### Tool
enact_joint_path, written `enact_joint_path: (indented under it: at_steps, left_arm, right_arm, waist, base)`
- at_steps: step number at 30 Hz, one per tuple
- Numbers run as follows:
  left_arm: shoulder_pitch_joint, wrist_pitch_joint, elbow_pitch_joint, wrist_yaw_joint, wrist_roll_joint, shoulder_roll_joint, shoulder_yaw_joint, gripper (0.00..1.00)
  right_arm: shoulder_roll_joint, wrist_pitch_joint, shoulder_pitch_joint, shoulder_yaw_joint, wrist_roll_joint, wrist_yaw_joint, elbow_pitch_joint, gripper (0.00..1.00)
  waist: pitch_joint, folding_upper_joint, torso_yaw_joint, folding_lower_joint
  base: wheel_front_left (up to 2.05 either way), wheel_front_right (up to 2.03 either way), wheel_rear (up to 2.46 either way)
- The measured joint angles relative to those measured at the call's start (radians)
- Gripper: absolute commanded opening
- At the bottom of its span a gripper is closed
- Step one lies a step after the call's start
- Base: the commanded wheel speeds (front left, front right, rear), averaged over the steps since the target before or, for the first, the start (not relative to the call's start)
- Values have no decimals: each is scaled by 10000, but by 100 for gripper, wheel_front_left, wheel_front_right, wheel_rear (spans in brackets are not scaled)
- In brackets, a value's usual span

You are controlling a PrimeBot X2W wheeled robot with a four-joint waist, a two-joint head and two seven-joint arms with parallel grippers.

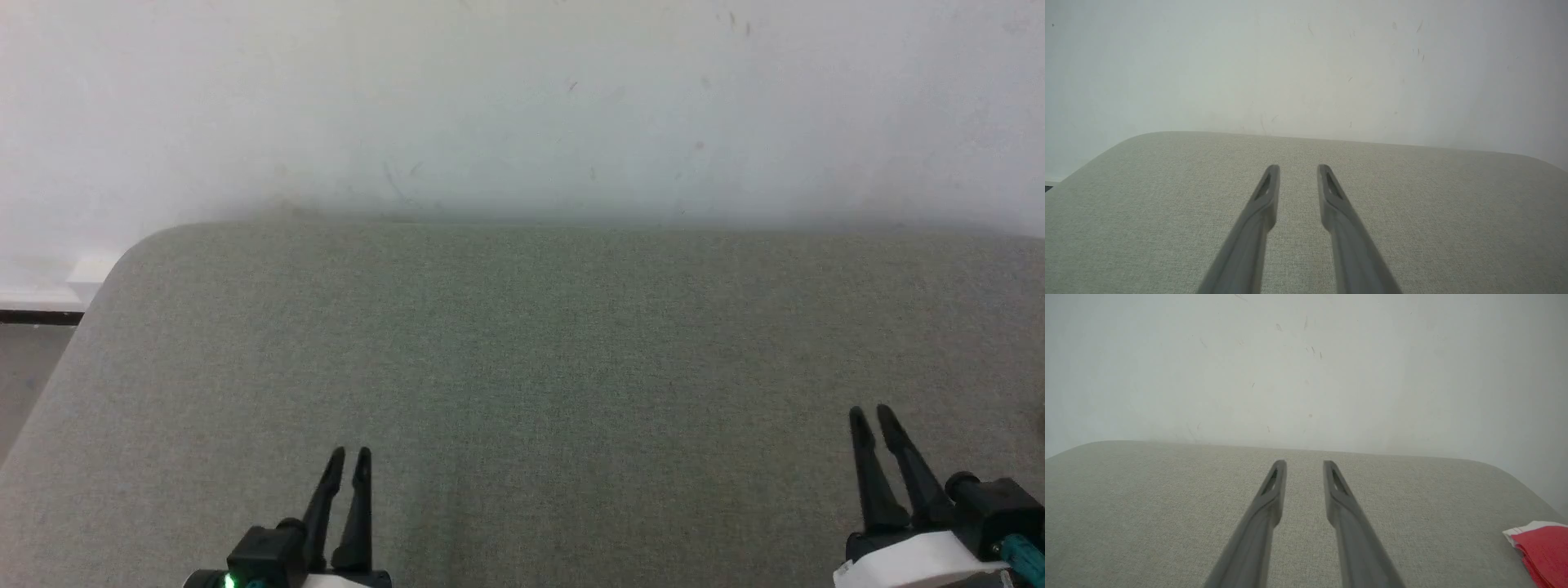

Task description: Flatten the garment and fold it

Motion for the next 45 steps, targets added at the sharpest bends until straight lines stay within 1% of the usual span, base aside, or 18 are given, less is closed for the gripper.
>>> enact_joint_path:
  at_steps: [45]
  left_arm:
    - [-279,807,-199,0,297,0,221,0]
  right_arm:
    - [-4,683,-248,232,-184,0,-79,0]
  waist:
    - [150,0,-40,0]
  base:
    - [0,0,0]
